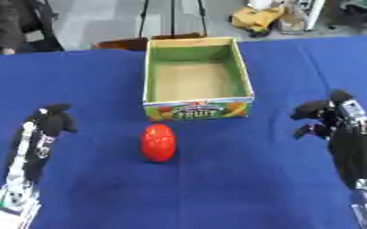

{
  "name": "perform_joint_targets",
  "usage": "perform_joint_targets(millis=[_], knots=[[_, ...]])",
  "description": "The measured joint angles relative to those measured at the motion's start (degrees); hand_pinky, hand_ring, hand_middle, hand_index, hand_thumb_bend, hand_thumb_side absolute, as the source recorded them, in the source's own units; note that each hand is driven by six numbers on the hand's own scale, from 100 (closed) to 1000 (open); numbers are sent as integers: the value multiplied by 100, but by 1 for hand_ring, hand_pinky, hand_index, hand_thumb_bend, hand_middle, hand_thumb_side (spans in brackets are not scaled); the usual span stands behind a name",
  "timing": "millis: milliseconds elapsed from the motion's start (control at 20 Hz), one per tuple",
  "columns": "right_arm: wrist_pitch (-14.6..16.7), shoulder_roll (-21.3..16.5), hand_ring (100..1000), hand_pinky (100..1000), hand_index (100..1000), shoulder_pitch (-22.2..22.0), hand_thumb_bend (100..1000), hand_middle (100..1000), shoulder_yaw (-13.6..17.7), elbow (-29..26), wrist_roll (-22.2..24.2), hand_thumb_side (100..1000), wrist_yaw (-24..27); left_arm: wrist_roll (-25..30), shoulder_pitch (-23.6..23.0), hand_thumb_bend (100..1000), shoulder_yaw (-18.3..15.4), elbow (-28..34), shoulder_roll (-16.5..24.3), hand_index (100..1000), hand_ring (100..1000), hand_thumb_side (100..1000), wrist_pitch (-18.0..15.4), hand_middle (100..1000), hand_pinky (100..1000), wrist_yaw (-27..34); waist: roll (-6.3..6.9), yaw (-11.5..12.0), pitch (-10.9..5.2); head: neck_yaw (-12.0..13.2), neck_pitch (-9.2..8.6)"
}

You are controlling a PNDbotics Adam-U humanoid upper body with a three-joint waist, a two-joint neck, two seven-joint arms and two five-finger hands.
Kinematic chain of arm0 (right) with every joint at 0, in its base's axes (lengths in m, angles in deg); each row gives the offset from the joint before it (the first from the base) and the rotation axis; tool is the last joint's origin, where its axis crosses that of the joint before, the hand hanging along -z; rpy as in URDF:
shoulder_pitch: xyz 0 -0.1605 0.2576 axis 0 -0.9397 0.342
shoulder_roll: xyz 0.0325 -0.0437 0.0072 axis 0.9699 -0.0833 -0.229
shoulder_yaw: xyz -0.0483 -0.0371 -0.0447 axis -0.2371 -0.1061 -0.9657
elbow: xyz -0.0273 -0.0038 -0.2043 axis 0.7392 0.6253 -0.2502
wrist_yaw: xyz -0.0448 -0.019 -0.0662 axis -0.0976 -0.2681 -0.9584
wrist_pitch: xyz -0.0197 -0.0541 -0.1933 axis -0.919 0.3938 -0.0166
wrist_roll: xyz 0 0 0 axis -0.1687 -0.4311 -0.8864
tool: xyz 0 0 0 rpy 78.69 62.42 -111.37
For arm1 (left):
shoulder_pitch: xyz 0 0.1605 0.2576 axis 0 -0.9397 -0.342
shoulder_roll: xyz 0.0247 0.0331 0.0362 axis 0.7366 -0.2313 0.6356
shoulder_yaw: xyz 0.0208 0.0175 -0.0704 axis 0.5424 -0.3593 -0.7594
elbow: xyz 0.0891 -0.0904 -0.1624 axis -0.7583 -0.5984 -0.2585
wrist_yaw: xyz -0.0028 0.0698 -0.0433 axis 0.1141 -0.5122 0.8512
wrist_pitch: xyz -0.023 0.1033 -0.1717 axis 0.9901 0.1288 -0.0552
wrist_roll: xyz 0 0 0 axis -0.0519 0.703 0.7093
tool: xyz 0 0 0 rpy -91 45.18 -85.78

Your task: Pick up objects on the table and place them in the box.

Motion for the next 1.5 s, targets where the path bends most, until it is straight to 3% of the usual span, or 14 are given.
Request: perform_joint_targets(millis=[600, 1100, 1150, 1500], knots=[[0, 0, 653, 452, 600, 0, 100, 588, 0, 0, 0, 976, 0, 34, 0, 810, -10, 18, 0, 722, 466, 828, 5, 481, 576, -13, -3, -1, -1, 4, 0], [0, 0, 652, 452, 600, 0, 100, 587, 0, 0, 0, 975, 0, 144, 3, 878, -11, 42, 0, 728, 468, 763, 24, 484, 579, -93, -4, -2, -7, 5, 0], [0, 0, 652, 452, 600, 0, 100, 587, 0, 0, 0, 975, 0, 162, 3, 901, -11, 50, 0, 737, 471, 722, 30, 491, 587, -104, -4, -2, -7, 5, 0], [0, 0, 652, 452, 600, -1, 100, 587, 0, 0, 0, 975, 0, 536, 296, 912, 50, 206, 174, 773, 489, 646, 293, 524, 612, -737, -3, -15, -17, 6, 0]])
